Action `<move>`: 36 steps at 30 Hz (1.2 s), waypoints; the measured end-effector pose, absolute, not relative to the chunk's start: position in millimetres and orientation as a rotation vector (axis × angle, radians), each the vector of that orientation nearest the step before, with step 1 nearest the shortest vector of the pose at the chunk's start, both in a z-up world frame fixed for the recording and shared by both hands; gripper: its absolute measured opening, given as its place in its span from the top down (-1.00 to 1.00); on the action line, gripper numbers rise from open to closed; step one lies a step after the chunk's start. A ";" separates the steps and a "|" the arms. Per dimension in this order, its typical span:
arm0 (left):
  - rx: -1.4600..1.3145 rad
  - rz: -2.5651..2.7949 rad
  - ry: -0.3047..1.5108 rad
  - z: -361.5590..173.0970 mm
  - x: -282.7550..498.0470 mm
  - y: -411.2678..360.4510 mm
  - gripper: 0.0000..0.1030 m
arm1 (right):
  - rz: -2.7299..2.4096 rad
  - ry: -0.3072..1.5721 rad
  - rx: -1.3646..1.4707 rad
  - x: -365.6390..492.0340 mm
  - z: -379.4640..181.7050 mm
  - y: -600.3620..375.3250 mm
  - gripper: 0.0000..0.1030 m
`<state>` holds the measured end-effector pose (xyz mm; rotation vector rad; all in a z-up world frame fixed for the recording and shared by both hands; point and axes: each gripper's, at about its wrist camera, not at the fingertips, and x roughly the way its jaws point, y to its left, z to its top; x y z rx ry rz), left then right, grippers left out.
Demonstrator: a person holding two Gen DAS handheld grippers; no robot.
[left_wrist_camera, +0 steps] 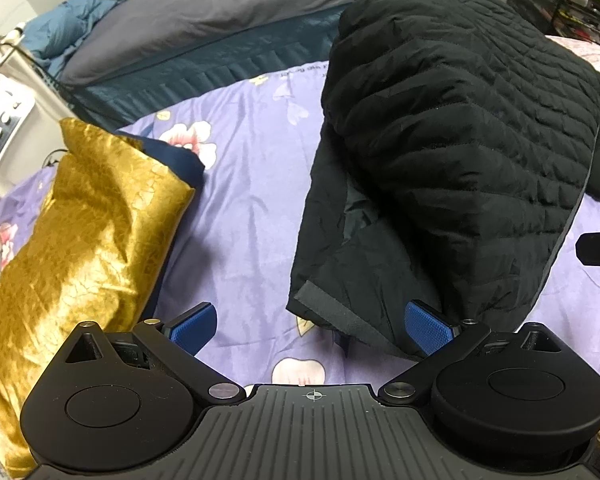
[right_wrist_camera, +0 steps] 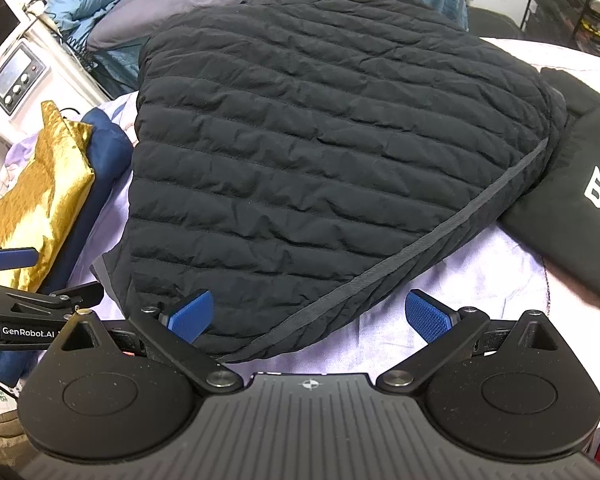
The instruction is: Fold large clothes
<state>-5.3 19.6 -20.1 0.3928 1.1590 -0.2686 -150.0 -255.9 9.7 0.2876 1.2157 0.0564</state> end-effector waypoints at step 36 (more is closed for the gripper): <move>0.178 -0.372 1.078 -47.9 2.3 146.4 -1.00 | -0.055 1.098 0.175 -34.9 -54.1 -193.2 0.07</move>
